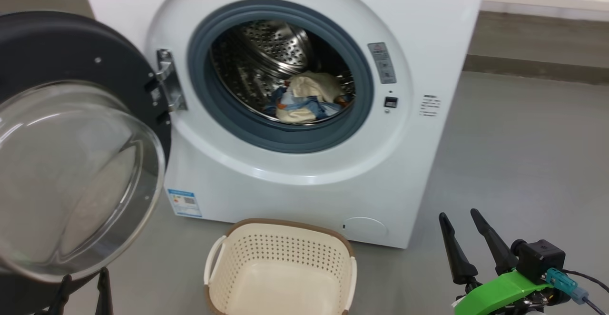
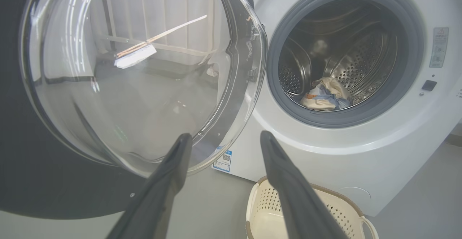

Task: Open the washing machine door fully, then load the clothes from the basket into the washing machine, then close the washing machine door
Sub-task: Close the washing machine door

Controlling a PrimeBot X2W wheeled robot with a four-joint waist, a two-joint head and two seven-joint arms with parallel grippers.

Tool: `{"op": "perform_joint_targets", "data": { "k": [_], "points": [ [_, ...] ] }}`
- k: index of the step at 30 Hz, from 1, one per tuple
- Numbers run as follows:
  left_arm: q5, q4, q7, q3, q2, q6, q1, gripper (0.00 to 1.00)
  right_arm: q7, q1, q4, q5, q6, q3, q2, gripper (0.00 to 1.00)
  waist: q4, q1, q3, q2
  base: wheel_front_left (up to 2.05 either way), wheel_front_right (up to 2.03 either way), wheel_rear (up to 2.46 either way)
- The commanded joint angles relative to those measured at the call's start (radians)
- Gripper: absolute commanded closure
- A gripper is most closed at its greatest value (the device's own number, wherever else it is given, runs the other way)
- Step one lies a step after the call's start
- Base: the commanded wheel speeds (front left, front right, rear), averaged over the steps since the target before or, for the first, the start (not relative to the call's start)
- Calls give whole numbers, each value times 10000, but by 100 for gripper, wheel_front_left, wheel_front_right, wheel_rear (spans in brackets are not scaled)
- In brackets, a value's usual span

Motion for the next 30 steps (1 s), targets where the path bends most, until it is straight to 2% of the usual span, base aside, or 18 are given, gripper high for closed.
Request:
{"op": "perform_joint_targets", "data": {
  "k": [1, 13, 30],
  "points": [
    [60, -188, -106, 334, 310, 60, -323, 0, -80, -148, -205, 179, 75, 229, -40, 0, 559, 0, -64, 0, 0, 0, 0],
    [115, -379, 4, 227, 517, 151, -274, 0, -80, -118, -115, 232, 75, 372, 19, 0, 1578, 0, -108, 0, 0, 0, 0],
    [-126, -767, -47, 481, 636, 283, -100, 0, -80, -732, 278, 247, 75, 932, 131, 0, 1985, 0, 286, 0, 0, 0, 0]
  ]
}}
